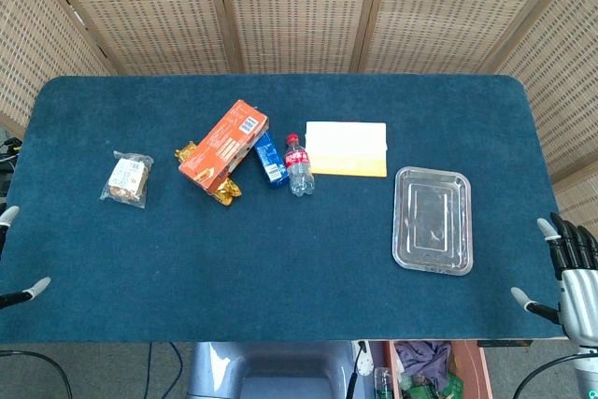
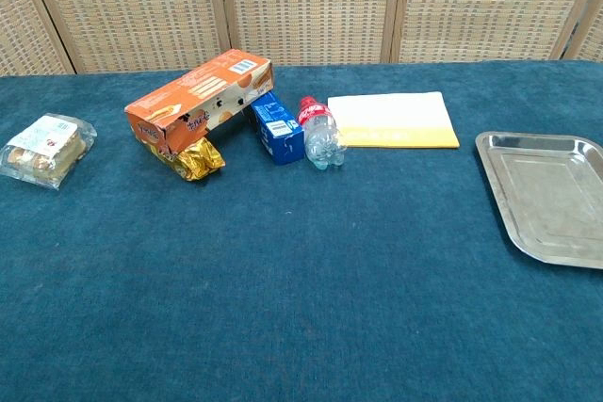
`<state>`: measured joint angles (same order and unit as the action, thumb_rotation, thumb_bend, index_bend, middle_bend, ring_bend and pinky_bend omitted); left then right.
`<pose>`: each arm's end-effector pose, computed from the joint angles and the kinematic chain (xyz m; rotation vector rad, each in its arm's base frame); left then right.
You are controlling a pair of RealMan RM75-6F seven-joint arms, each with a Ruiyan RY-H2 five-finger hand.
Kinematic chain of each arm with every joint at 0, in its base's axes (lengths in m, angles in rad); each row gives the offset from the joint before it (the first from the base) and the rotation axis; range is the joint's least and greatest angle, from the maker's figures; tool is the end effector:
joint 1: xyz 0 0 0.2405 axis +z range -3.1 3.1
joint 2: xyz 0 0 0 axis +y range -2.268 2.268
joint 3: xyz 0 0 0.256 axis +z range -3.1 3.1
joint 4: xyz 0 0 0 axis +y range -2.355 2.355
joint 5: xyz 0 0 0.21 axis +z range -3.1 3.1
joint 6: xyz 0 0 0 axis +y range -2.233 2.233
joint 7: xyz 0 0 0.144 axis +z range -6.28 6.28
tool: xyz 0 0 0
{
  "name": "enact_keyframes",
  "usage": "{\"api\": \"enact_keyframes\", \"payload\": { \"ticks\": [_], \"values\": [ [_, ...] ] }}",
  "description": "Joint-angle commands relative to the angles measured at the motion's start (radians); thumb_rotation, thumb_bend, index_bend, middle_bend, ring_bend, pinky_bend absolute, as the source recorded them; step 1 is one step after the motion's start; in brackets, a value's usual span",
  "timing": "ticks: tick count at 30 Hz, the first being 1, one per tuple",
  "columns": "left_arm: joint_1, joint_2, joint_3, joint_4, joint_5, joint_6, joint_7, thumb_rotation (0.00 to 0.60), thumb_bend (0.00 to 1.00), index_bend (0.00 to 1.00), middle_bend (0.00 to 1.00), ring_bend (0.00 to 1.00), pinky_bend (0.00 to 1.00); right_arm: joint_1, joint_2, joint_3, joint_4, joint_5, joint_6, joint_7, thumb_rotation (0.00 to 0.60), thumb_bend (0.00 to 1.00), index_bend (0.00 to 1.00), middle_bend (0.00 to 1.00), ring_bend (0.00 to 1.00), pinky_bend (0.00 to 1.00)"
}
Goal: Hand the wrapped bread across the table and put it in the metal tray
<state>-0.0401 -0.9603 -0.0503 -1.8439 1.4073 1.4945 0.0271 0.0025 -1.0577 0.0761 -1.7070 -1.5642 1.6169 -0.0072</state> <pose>-0.2944 0.1644 0.1925 -1.2720 -0.9955 -0.8686 -0.2927 -0.1595 0.1875 1.2996 -0.8270 0.9975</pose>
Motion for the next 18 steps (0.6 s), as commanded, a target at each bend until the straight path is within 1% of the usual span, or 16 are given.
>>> {"api": "enact_keyframes", "payload": {
  "ticks": [1,5,9,11,13,16,18],
  "values": [
    [0.0,-0.001,0.002,0.0,0.002,-0.001,0.002,0.6,0.0,0.0,0.0,0.0,0.0,-0.001,0.001,0.0,0.0,0.0,0.001,0.002,0.6,0.0,0.0,0.0,0.0,0.0],
    [-0.009,-0.009,-0.002,0.012,-0.008,-0.018,0.008,0.6,0.0,0.0,0.0,0.0,0.0,-0.001,0.002,-0.001,0.0,0.004,-0.004,0.004,0.6,0.0,0.0,0.0,0.0,0.0],
    [-0.069,-0.048,-0.036,0.073,-0.041,-0.093,0.005,0.6,0.0,0.0,0.0,0.0,0.0,0.001,0.008,0.001,-0.003,0.012,-0.013,0.014,0.6,0.0,0.0,0.0,0.0,0.0],
    [-0.137,-0.08,-0.061,0.139,-0.069,-0.197,-0.024,0.6,0.0,0.0,0.0,0.0,0.0,0.004,0.01,0.004,-0.002,0.017,-0.018,0.019,0.6,0.0,0.0,0.0,0.0,0.0],
    [-0.242,-0.128,-0.087,0.256,-0.076,-0.347,-0.068,0.6,0.0,0.0,0.0,0.0,0.0,0.011,0.009,0.009,0.002,0.025,-0.027,0.019,0.6,0.0,0.0,0.0,0.0,0.0],
    [-0.355,-0.202,-0.096,0.417,-0.055,-0.485,-0.062,0.6,0.0,0.0,0.0,0.0,0.0,0.019,0.003,0.018,0.006,0.043,-0.041,0.01,0.6,0.0,0.0,0.0,0.0,0.0],
    [-0.418,-0.251,-0.1,0.506,-0.056,-0.565,-0.054,0.6,0.0,0.0,0.0,0.0,0.0,0.024,-0.004,0.024,0.012,0.058,-0.049,0.001,0.6,0.0,0.0,0.0,0.0,0.0]
  ]
}}
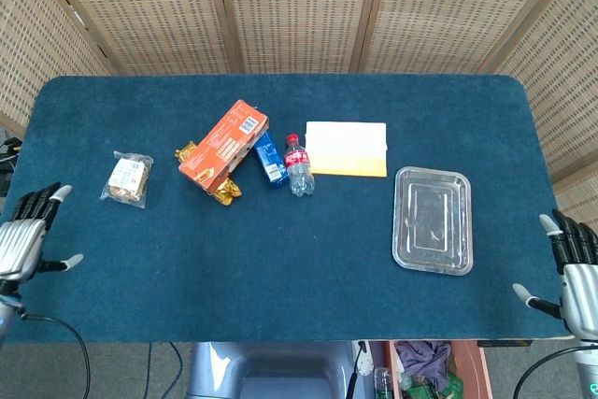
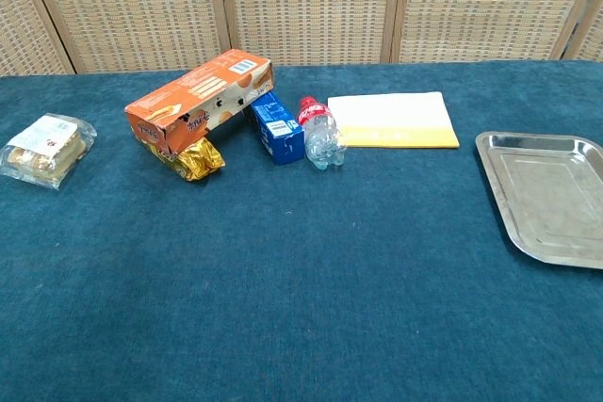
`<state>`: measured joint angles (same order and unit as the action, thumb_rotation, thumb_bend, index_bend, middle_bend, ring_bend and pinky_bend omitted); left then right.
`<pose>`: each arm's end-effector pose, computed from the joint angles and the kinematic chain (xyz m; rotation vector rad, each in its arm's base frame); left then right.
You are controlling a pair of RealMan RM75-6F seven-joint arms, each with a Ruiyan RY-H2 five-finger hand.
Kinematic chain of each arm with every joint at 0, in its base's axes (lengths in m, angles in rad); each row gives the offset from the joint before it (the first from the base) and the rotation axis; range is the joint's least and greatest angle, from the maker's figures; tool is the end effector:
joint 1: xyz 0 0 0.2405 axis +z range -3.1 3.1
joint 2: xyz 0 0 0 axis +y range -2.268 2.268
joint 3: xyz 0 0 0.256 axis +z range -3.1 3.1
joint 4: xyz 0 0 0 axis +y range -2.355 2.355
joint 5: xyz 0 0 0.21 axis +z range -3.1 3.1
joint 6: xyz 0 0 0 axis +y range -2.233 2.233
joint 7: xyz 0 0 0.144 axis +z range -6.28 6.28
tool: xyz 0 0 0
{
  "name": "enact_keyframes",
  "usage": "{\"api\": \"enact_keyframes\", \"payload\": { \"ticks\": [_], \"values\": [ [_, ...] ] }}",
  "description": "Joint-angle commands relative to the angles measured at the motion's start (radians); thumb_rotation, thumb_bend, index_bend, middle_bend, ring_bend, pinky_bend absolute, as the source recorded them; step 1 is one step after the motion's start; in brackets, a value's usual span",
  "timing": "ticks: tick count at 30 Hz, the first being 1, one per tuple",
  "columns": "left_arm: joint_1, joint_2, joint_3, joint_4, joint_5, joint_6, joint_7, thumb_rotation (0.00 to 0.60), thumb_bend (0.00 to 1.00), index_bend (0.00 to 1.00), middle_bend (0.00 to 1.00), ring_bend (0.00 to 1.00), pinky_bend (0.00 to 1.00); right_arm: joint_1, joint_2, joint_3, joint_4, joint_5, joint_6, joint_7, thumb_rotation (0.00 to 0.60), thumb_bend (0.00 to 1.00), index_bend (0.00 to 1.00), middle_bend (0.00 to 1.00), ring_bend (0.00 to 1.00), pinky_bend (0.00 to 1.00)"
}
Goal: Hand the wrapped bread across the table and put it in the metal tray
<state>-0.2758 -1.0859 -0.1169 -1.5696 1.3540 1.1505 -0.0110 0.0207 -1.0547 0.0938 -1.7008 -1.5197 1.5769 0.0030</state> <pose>-0.3120 0.2534 0.1503 -1.5089 -1.0044 -0.7787 -0.2977 -0.1689 0.1884 1.2869 -0.8505 0.9773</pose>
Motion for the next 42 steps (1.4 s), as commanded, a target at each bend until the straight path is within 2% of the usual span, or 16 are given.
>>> {"api": "enact_keyframes", "payload": {
  "ticks": [1,5,13,18,20,21,22,23,25,29,31,35,36,39,42],
  "values": [
    [-0.219,-0.158,-0.039,0.285,-0.013,-0.27,-0.019,0.6,0.0,0.0,0.0,0.0,0.0,0.008,-0.01,0.01,0.009,0.026,-0.016,-0.015,0.6,0.0,0.0,0.0,0.0,0.0],
    [-0.321,-0.263,-0.052,0.466,-0.031,-0.395,-0.049,0.6,0.0,0.0,0.0,0.0,0.0,0.017,-0.021,0.022,0.021,0.068,-0.04,-0.033,0.6,0.0,0.0,0.0,0.0,0.0],
    [-0.454,-0.421,-0.046,0.734,-0.075,-0.592,-0.048,0.6,0.0,0.0,0.0,0.0,0.0,0.024,-0.038,0.046,0.041,0.131,-0.057,-0.059,0.6,0.0,0.0,0.0,0.0,0.0],
    [-0.501,-0.49,-0.056,0.841,-0.096,-0.637,-0.055,0.6,0.0,0.0,0.01,0.0,0.01,0.029,-0.046,0.054,0.053,0.162,-0.074,-0.068,0.6,0.0,0.0,0.0,0.0,0.0],
    [-0.506,-0.513,-0.058,0.88,-0.096,-0.608,-0.038,0.6,0.0,0.08,0.16,0.07,0.1,0.031,-0.046,0.057,0.056,0.17,-0.078,-0.067,0.6,0.0,0.0,0.0,0.0,0.0],
    [-0.508,-0.516,-0.056,0.889,-0.099,-0.612,-0.031,0.6,0.01,0.15,0.28,0.14,0.18,0.032,-0.046,0.058,0.057,0.172,-0.079,-0.066,0.6,0.0,0.0,0.0,0.0,0.0],
    [-0.512,-0.512,-0.056,0.893,-0.106,-0.626,-0.026,0.6,0.02,0.27,0.43,0.26,0.28,0.032,-0.046,0.059,0.057,0.173,-0.079,-0.064,0.6,0.0,0.0,0.0,0.0,0.0],
    [-0.514,-0.505,-0.058,0.888,-0.111,-0.63,-0.025,0.6,0.03,0.32,0.48,0.3,0.31,0.032,-0.045,0.059,0.057,0.173,-0.08,-0.062,0.6,0.0,0.0,0.0,0.0,0.0],
    [-0.508,-0.486,-0.066,0.862,-0.112,-0.602,-0.033,0.6,0.05,0.42,0.55,0.36,0.36,0.031,-0.043,0.059,0.056,0.172,-0.079,-0.057,0.6,0.0,0.0,0.0,0.0,0.0],
    [-0.479,-0.409,-0.08,0.747,-0.089,-0.499,-0.075,0.6,0.06,0.43,0.56,0.36,0.36,0.028,-0.038,0.057,0.052,0.165,-0.076,-0.046,0.6,0.0,0.0,0.0,0.0,0.0],
    [-0.456,-0.341,-0.08,0.641,-0.061,-0.435,-0.096,0.6,0.07,0.43,0.56,0.36,0.36,0.026,-0.034,0.055,0.049,0.16,-0.073,-0.037,0.6,0.0,0.0,0.0,0.0,0.0],
    [-0.39,-0.127,-0.05,0.287,0.069,-0.258,-0.104,0.6,0.07,0.43,0.56,0.36,0.36,0.02,-0.023,0.05,0.04,0.146,-0.065,-0.02,0.6,0.0,0.0,0.0,0.0,0.0],
    [-0.383,-0.098,-0.044,0.234,0.086,-0.24,-0.097,0.6,0.07,0.43,0.56,0.36,0.36,0.02,-0.021,0.049,0.039,0.144,-0.065,-0.018,0.6,0.0,0.0,0.0,0.0,0.0],
    [-0.38,-0.048,-0.033,0.093,0.159,-0.179,-0.073,0.6,0.07,0.43,0.56,0.36,0.36,0.017,-0.016,0.047,0.034,0.138,-0.062,-0.011,0.6,0.0,0.0,0.0,0.0,0.0],
    [-0.413,-0.067,-0.024,0.001,0.265,-0.138,-0.024,0.6,0.07,0.43,0.56,0.36,0.37,0.011,-0.01,0.046,0.03,0.129,-0.05,-0.003,0.6,0.0,0.0,0.0,0.0,0.0]
  ]
}}
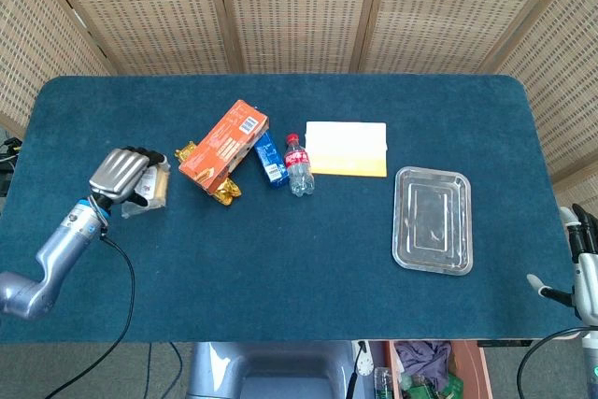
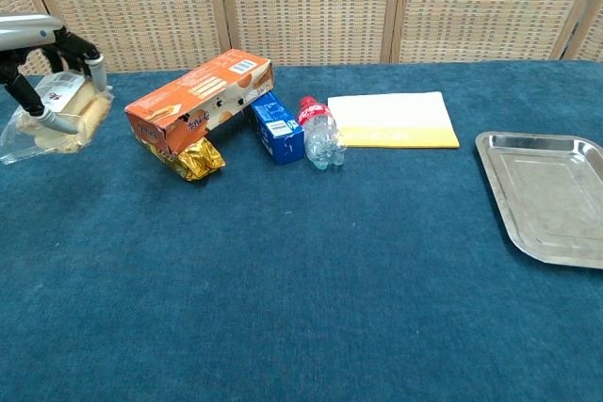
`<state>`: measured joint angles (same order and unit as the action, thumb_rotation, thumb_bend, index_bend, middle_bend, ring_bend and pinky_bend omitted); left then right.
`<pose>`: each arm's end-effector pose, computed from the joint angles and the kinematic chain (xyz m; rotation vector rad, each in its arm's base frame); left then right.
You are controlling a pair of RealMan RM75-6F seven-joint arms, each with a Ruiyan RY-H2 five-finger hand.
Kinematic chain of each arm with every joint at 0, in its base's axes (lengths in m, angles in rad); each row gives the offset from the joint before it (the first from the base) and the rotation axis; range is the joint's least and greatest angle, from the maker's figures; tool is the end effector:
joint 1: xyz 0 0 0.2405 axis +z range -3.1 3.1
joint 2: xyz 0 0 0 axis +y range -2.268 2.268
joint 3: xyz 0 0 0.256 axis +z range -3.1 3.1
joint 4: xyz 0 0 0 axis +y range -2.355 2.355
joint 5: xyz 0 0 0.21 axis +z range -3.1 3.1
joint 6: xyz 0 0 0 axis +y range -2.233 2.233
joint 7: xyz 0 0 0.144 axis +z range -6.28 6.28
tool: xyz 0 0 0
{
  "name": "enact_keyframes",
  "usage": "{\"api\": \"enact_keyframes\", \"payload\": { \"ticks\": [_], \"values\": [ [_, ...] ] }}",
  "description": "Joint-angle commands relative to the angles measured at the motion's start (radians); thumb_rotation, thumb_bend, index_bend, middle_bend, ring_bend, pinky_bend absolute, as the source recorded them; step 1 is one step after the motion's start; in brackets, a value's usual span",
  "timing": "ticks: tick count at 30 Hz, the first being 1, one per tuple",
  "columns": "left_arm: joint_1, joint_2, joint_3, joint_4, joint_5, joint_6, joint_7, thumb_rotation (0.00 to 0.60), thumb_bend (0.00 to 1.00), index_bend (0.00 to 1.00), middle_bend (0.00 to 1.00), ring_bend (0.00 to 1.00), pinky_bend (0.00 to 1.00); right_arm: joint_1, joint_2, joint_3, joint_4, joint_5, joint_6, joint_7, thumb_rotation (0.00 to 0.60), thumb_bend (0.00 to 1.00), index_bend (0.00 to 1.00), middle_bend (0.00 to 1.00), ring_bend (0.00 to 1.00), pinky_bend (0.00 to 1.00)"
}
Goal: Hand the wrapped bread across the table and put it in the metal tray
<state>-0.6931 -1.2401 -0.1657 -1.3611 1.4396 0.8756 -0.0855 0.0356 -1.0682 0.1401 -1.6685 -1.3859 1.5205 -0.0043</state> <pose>-0.2100 0.3777 0.0928 -1.8916 -0.8262 -0.8927 -0.3174 -0.1819 0.1937 1.1939 -0.8854 0.9005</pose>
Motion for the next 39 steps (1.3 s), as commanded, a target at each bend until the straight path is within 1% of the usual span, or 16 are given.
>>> {"api": "enact_keyframes", "payload": {
  "ticks": [1,3,7,10,12,13,14,15,16,18,19,24,28,31,33,39],
  "values": [
    [-0.016,0.06,0.027,-0.217,0.213,0.14,0.076,0.6,0.07,0.43,0.56,0.36,0.37,-0.005,0.005,-0.001,-0.003,-0.006,0.009,0.007,0.6,0.0,0.0,0.0,0.0,0.0],
    [-0.046,0.018,0.031,-0.218,0.249,0.135,0.097,0.6,0.06,0.43,0.56,0.36,0.37,-0.007,0.007,-0.001,-0.004,-0.006,0.011,0.01,0.6,0.0,0.0,0.0,0.0,0.0],
    [-0.15,-0.127,0.049,-0.156,0.351,0.089,0.117,0.6,0.04,0.45,0.56,0.36,0.38,-0.007,0.01,0.004,0.004,0.007,0.005,0.023,0.6,0.0,0.0,0.0,0.0,0.0],
    [-0.209,-0.22,0.051,-0.107,0.348,0.032,0.107,0.6,0.03,0.47,0.56,0.36,0.39,-0.006,0.011,0.01,0.01,0.023,-0.002,0.031,0.6,0.0,0.0,0.0,0.0,0.0],
    [-0.233,-0.268,0.049,-0.076,0.34,0.011,0.115,0.6,0.01,0.45,0.52,0.36,0.39,-0.006,0.012,0.013,0.016,0.032,-0.006,0.037,0.6,0.0,0.0,0.0,0.0,0.0],
    [-0.244,-0.297,0.047,-0.055,0.326,-0.005,0.124,0.6,0.0,0.37,0.44,0.32,0.36,-0.007,0.012,0.015,0.019,0.039,-0.007,0.04,0.6,0.0,0.0,0.0,0.0,0.0],
    [-0.25,-0.312,0.046,-0.047,0.307,-0.026,0.134,0.6,0.0,0.24,0.29,0.23,0.29,-0.008,0.012,0.016,0.021,0.043,-0.008,0.043,0.6,0.0,0.0,0.0,0.0,0.0],
    [-0.254,-0.319,0.044,-0.046,0.286,-0.045,0.144,0.6,0.0,0.15,0.19,0.15,0.22,-0.008,0.012,0.017,0.022,0.044,-0.008,0.045,0.6,0.0,0.0,0.0,0.0,0.0],
    [-0.257,-0.322,0.039,-0.062,0.241,-0.083,0.151,0.6,0.0,0.05,0.07,0.06,0.11,-0.01,0.012,0.018,0.023,0.046,-0.006,0.05,0.6,0.0,0.0,0.0,0.0,0.0],
    [-0.259,-0.312,0.03,-0.1,0.192,-0.112,0.156,0.6,0.0,0.0,0.0,0.0,0.01,-0.012,0.011,0.019,0.025,0.046,-0.002,0.054,0.6,0.0,0.0,0.0,0.0,0.0],
    [-0.255,-0.304,0.028,-0.117,0.179,-0.108,0.157,0.6,0.0,0.0,0.0,0.0,0.0,-0.013,0.011,0.019,0.025,0.045,0.0,0.055,0.6,0.0,0.0,0.0,0.0,0.0],
    [-0.182,-0.192,0.025,-0.202,0.145,0.006,0.17,0.6,0.0,0.0,0.0,0.0,0.0,-0.014,0.004,0.012,0.026,0.033,0.003,0.045,0.6,0.0,0.0,0.0,0.0,0.0],
    [-0.099,-0.061,0.029,-0.264,0.106,0.101,0.195,0.6,0.0,0.0,0.0,0.0,0.0,0.0,-0.005,-0.003,0.026,0.006,-0.015,0.01,0.6,0.0,0.0,0.0,0.0,0.0],
    [-0.013,0.074,0.04,-0.32,0.002,0.145,0.237,0.6,0.0,0.0,0.0,0.0,0.0,0.026,-0.023,-0.023,0.031,-0.049,-0.036,-0.033,0.6,0.0,0.0,0.0,0.0,0.0],
    [0.034,0.132,0.05,-0.342,-0.052,0.172,0.25,0.6,0.0,0.0,0.0,0.0,0.0,0.048,-0.039,-0.03,0.04,-0.083,-0.049,-0.071,0.6,0.0,0.0,0.0,0.0,0.0],
    [0.2,0.201,0.073,-0.326,-0.173,0.318,0.191,0.6,0.0,0.0,0.0,0.0,0.0,0.161,-0.067,-0.056,0.042,-0.222,-0.154,-0.186,0.6,0.0,0.0,0.0,0.0,0.0]
  ]
}}
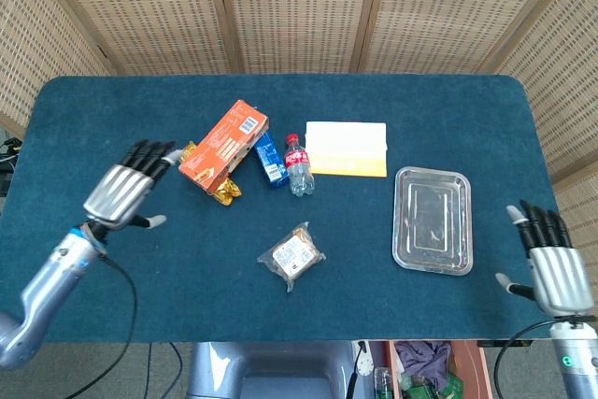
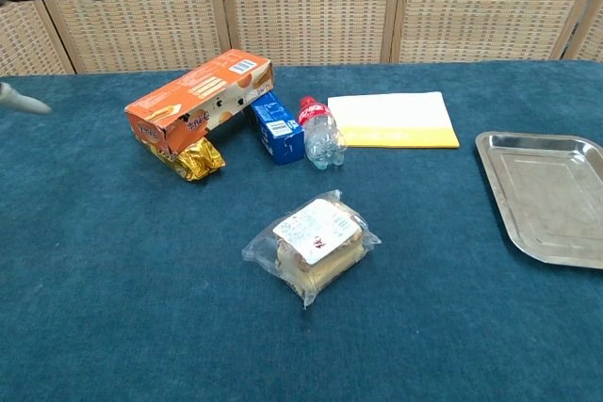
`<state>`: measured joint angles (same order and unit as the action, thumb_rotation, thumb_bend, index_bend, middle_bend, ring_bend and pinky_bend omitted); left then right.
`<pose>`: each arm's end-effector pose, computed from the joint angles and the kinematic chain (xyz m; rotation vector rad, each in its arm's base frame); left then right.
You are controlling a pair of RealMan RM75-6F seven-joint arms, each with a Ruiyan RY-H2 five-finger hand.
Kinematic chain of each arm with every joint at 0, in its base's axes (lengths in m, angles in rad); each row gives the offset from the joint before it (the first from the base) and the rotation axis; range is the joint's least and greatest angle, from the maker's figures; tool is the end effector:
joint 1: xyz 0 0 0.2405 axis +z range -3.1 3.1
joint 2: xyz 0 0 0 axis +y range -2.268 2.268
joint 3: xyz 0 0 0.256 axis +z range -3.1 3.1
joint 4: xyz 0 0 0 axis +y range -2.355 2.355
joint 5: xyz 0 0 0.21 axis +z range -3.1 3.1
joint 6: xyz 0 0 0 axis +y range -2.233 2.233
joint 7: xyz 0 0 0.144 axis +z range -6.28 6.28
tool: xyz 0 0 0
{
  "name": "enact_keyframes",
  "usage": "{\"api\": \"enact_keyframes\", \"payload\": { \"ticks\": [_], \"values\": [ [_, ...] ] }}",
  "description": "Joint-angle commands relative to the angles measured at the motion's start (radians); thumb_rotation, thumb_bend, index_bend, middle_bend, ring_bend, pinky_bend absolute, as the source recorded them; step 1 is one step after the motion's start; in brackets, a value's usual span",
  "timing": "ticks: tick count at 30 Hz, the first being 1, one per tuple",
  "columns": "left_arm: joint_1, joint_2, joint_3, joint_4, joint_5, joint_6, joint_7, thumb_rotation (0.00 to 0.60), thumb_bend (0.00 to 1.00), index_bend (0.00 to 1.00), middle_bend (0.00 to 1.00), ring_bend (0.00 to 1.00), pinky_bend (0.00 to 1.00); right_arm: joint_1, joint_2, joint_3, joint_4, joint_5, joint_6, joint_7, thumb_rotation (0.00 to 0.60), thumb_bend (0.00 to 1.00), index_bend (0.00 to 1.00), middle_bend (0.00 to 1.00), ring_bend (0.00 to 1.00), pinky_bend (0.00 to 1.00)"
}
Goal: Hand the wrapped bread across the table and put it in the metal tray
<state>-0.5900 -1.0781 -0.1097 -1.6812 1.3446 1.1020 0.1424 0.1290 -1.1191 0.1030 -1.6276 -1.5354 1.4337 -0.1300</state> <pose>-0.2028 0.3220 0.1307 -1.7831 -0.7542 -0.9183 -0.2925 -0.2047 0.1565 1.4749 -0.7683 0.8780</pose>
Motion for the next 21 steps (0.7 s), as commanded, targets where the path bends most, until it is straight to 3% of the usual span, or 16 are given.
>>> {"api": "enact_keyframes", "payload": {
  "ticks": [1,4,9,14,21],
  "values": [
    [0.119,0.042,0.02,-0.005,-0.089,0.114,-0.048,0.6,0.0,0.0,0.0,0.0,0.0,0.085,-0.016,-0.021,-0.002,-0.087,-0.087,-0.078,0.6,0.0,0.0,0.0,0.0,0.0],
    [0.217,0.053,0.034,-0.015,-0.152,0.202,-0.074,0.6,0.0,0.0,0.0,0.0,0.0,0.186,-0.014,-0.038,-0.047,-0.158,-0.224,-0.125,0.6,0.0,0.0,0.0,0.0,0.0],
    [0.295,0.042,0.042,-0.007,-0.177,0.264,-0.118,0.6,0.0,0.0,0.0,0.0,0.0,0.332,-0.029,-0.026,-0.115,-0.172,-0.43,-0.17,0.6,0.0,0.0,0.0,0.0,0.0],
    [0.315,0.029,0.035,0.034,-0.181,0.245,-0.168,0.6,0.0,0.0,0.0,0.0,0.0,0.47,-0.119,0.008,-0.108,-0.131,-0.614,-0.229,0.6,0.0,0.0,0.0,0.0,0.0],
    [0.324,0.019,0.026,0.054,-0.173,0.229,-0.162,0.6,0.0,0.0,0.0,0.0,0.0,0.607,-0.268,0.07,-0.06,-0.01,-0.755,-0.352,0.6,0.0,0.0,0.0,0.0,0.0]
  ]
}}
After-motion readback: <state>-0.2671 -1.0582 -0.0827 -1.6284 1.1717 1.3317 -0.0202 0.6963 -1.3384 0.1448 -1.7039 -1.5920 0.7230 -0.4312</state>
